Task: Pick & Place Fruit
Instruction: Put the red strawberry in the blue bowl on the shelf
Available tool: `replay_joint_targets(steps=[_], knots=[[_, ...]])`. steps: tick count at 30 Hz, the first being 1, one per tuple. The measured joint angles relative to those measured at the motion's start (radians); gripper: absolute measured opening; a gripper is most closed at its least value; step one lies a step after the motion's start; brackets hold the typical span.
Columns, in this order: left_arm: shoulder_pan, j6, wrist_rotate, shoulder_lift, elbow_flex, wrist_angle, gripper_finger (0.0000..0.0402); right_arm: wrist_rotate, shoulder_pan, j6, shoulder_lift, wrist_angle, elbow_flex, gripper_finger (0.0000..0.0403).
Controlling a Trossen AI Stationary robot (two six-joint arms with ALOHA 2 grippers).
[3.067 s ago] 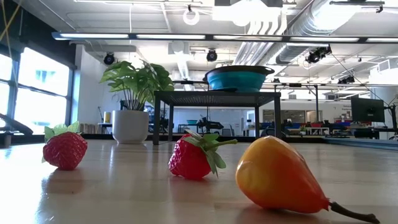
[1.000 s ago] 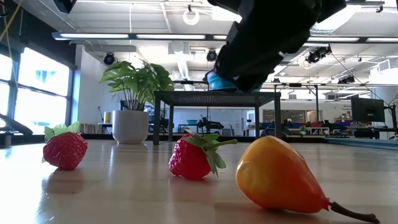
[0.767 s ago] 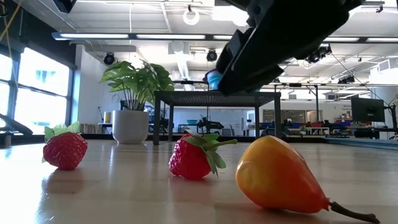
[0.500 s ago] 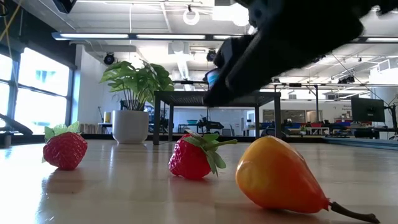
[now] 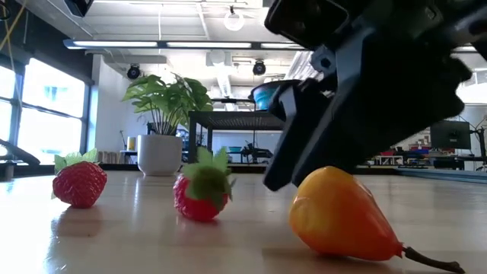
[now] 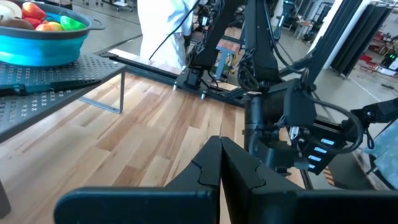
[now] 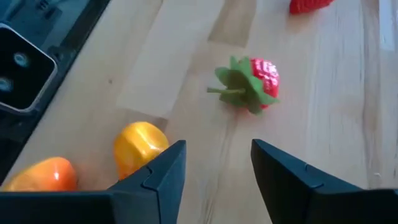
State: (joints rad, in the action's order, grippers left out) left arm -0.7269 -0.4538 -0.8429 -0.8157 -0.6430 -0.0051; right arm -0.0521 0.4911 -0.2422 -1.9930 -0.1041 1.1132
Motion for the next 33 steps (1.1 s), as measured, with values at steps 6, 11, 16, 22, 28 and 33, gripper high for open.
replay_joint_targets(steps=[6, 11, 16, 22, 28, 33], knots=[[0.000, -0.001, 0.000, 0.000, 0.000, 0.002, 0.0000, 0.002, 0.000, -0.024, -0.002, 0.002, -0.001, 0.0157], [0.000, -0.001, 0.000, 0.000, 0.000, 0.002, 0.0000, 0.002, 0.000, -0.023, 0.005, -0.003, -0.002, 0.0153], [0.000, -0.001, 0.000, 0.000, 0.000, 0.000, 0.0000, -0.001, -0.001, -0.028, 0.040, -0.013, -0.002, 0.0152], [0.000, -0.001, -0.001, 0.000, 0.000, -0.005, 0.0000, 0.002, -0.001, -0.178, 0.063, -0.027, -0.001, 0.0140], [0.000, 0.000, -0.015, 0.000, 0.000, -0.005, 0.0000, -0.006, 0.014, -0.207, 0.063, -0.049, -0.001, 0.0122], [0.000, -0.001, -0.024, 0.000, 0.000, -0.014, 0.0000, 0.007, 0.013, -0.241, 0.063, -0.068, -0.001, 0.0111]])
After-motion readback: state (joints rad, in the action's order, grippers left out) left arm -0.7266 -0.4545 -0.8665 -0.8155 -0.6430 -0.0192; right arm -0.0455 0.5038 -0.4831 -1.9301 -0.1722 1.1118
